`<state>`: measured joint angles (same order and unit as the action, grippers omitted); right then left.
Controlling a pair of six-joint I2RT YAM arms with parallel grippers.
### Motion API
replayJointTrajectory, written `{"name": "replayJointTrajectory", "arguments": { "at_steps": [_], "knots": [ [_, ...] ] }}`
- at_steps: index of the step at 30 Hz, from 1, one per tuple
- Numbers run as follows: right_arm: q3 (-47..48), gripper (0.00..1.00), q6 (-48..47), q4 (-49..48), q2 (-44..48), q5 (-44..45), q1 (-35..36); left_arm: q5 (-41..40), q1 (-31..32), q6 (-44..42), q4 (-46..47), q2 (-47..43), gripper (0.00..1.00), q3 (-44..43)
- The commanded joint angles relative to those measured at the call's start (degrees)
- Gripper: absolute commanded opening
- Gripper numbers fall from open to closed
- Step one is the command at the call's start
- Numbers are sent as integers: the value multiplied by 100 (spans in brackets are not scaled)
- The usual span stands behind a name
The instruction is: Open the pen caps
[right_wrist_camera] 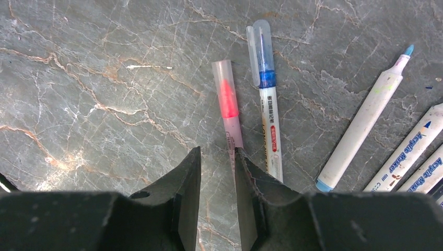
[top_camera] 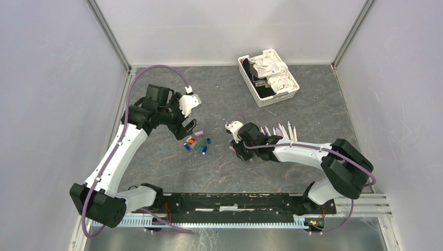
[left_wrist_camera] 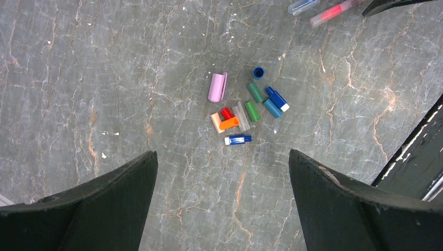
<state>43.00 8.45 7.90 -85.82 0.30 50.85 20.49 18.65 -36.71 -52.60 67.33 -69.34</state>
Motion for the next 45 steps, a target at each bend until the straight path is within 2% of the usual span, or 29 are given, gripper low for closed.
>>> {"name": "replayJointTrajectory", "arguments": {
  "at_steps": [1, 16, 26, 45],
  "knots": [
    [239, 34, -140, -80, -97, 145, -1, 211, -12, -230, -33, -37, 100, -103],
    [242, 34, -265, -98, -480, 233, -17, 233, -12, -284, -31, -59, 100, 35],
    [523, 37, -523, 148, 79, 231, -14, 258, -11, -291, -8, -80, 100, 101],
    [448, 36, -585, 201, -716, 213, -75, 284, -11, -317, -67, -254, 100, 184]
  ]
}}
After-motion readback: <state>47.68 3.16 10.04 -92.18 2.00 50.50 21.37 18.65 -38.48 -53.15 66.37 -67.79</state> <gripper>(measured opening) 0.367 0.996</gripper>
